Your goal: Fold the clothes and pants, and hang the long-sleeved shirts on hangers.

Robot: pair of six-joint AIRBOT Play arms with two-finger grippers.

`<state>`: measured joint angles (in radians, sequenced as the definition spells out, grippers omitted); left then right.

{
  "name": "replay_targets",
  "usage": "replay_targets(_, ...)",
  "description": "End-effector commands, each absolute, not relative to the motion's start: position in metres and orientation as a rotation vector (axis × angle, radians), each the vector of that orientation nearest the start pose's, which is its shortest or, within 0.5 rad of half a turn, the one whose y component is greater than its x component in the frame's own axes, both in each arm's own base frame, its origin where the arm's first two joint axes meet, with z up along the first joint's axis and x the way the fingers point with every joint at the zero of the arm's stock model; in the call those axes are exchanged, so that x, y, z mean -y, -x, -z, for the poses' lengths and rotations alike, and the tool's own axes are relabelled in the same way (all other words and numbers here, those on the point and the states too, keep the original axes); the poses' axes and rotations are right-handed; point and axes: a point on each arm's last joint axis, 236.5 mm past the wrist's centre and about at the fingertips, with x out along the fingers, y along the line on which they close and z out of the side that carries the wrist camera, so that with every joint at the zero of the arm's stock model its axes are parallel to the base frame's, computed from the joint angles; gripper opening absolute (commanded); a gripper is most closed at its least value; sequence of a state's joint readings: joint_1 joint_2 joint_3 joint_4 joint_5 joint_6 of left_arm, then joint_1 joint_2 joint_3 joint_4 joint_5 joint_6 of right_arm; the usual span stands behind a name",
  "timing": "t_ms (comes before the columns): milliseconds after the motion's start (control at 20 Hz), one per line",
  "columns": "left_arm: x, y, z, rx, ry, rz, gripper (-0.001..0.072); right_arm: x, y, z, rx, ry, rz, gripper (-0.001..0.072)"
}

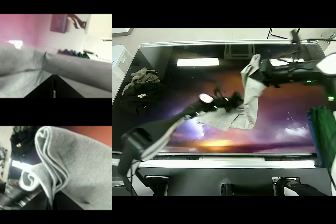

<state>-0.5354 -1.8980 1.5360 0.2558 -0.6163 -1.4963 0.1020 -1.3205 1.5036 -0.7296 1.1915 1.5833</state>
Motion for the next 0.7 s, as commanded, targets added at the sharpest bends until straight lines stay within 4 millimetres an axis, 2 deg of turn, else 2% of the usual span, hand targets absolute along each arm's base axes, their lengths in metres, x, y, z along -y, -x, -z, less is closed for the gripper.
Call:
replay_targets(0, 0.292, -0.516, -0.052, -0.984, 0.785, 0.547, 0.002, -0.264, -0.429, -0.142, -1.078, -0.663, -0.677, 0.0039)
replay_targets(100, 0.205, -0.53, -0.103, -0.869, 0.694, 0.463, 0.002, -0.299, -0.434, -0.102, -1.142, -0.683, -0.682, 0.004)
replay_targets(200, 0.138, -0.525, -0.155, -0.765, 0.647, 0.394, 0.0021, -0.328, -0.435, -0.054, -1.23, -0.721, -0.646, 0.004)
replay_targets(300, 0.095, -0.509, -0.202, -0.67, 0.604, 0.343, 0.0022, -0.352, -0.429, -0.007, -1.341, -0.793, -0.594, 0.004)
replay_targets(350, 0.08, -0.501, -0.222, -0.626, 0.581, 0.322, 0.0022, -0.364, -0.424, 0.009, -1.388, -0.83, -0.588, 0.004)
replay_targets(450, 0.062, -0.486, -0.252, -0.556, 0.531, 0.289, 0.0022, -0.38, -0.415, 0.027, -1.444, -0.878, -0.588, 0.0057)
replay_targets(500, 0.058, -0.481, -0.261, -0.537, 0.508, 0.278, 0.0022, -0.382, -0.415, 0.029, -1.45, -0.895, -0.586, 0.0198)
replay_targets(550, 0.056, -0.477, -0.266, -0.525, 0.488, 0.271, 0.0022, -0.38, -0.418, 0.027, -1.445, -0.905, -0.588, 0.0484)
replay_targets(600, 0.055, -0.475, -0.268, -0.52, 0.478, 0.267, 0.0022, -0.375, -0.422, 0.021, -1.428, -0.905, -0.605, 0.0676)
replay_targets(650, 0.054, -0.474, -0.268, -0.523, 0.475, 0.266, 0.0022, -0.362, -0.426, 0.011, -1.412, -0.888, -0.63, 0.069)
